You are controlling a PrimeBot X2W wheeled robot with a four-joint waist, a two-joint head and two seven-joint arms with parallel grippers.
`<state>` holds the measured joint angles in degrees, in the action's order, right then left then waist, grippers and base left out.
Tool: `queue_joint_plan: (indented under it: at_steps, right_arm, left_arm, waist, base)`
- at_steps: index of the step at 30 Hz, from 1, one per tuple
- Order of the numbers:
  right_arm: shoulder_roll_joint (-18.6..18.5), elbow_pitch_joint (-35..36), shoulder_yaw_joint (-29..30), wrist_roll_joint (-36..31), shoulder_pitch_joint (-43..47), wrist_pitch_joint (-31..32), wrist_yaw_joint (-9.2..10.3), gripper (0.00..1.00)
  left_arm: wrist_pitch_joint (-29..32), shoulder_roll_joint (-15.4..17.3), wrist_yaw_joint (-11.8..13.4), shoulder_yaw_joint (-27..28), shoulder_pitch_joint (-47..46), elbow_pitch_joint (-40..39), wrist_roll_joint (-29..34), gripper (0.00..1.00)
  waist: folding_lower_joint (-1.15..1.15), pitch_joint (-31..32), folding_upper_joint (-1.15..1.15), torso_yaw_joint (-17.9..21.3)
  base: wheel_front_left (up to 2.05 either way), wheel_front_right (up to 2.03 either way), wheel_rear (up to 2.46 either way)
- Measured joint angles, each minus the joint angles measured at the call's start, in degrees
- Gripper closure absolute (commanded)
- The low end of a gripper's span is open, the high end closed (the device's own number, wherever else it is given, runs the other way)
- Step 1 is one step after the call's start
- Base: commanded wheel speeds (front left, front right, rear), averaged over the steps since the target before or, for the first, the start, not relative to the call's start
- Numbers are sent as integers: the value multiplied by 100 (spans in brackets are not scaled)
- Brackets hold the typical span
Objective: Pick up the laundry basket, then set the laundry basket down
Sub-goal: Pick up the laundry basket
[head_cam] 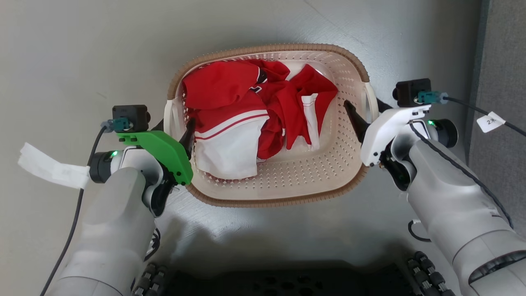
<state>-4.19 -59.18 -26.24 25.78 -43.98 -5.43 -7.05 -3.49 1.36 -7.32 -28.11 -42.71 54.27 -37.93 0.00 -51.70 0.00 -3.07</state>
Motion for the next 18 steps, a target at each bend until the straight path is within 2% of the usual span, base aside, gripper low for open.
queue_joint_plan:
  at_steps: [5, 6, 8, 9, 10, 12, 14, 15, 18]
  right_arm:
    - [3, -92, -48, 55, -83, -18, -1, 0]
    - [7, -111, -64, 77, -96, -29, -1, 3]
    - [11, -146, -97, 120, -128, -36, -1, 13]
    - [11, -146, -97, 120, -128, -36, -1, 26]
    - [11, -155, -115, 137, -141, -43, -1, 47]
    - [13, -176, -153, 160, -147, -58, -1, 65]
    - [14, -204, -185, 196, -147, -58, -1, 92]
    - [14, -215, -198, 213, -147, -59, -1, 98]
    - [19, -245, -237, 255, -152, -85, 1, 100]
  left_arm:
    - [41, 0, 0, -94, -48, 100, -104, 0]
    - [41, 0, 0, -123, -62, 107, -131, 0]
    - [41, -1, 0, -167, -86, 121, -167, 0]
    - [41, -1, 0, -167, -86, 121, -167, 0]
    - [41, -2, 0, -182, -94, 135, -175, 12]
    - [41, -2, 0, -213, -110, 169, -213, 60]
    - [41, -2, 0, -255, -128, 199, -310, 100]
    - [41, -2, 0, -279, -138, 209, -327, 100]
    - [42, 3, 1, -346, -151, 242, -372, 100]
  waist:
    - [0, -15, 0, -10]
    - [0, -17, 0, -12]
    - [0, -19, 0, -15]
    - [0, -19, 0, -15]
    - [0, -19, 0, -16]
    - [0, -19, 0, -18]
    - [0, -17, 0, -19]
    - [0, -15, 0, -20]
    - [0, -1, 0, -22]
  base:
    - [0, 0, 0]
    - [0, 0, 0]
    - [0, 0, 0]
    - [0, 0, 0]
    - [0, 0, 0]
    - [0, 0, 0]
    - [0, 0, 0]
    - [0, 0, 0]
    - [0, 0, 0]
